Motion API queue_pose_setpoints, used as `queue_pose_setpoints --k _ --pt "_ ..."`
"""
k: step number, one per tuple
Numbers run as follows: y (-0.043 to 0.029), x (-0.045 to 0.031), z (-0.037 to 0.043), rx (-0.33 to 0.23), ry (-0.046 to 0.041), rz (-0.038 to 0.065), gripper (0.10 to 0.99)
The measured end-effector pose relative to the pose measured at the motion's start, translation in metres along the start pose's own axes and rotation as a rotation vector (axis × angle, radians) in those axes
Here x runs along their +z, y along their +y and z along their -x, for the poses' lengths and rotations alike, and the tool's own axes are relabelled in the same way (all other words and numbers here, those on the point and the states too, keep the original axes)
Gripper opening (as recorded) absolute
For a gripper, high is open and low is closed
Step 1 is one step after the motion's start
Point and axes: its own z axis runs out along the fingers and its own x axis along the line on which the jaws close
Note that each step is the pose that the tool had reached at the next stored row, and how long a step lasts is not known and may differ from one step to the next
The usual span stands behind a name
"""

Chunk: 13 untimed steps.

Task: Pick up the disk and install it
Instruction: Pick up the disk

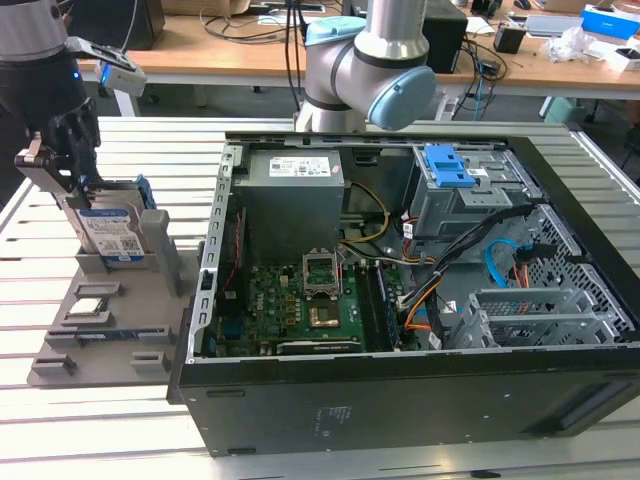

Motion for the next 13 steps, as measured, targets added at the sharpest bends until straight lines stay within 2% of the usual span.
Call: queue_pose_setpoints --k 6,8,11,12,13 --pt "-0.0033 0.0128 0.0004 -0.007 0.0014 0.000 0.482" --pt "-0.0035 0.0145 0.0004 -0.008 0.0016 0.000 0.482" --pt "-0.0039 0.0222 0.0005 -0.010 0.0030 0.000 0.482" --pt "-0.0039 0.0222 0.0005 -0.010 0.0033 0.000 0.482" --pt "-0.0038 0.0224 0.0006 -0.010 0.0031 -0.007 0.482"
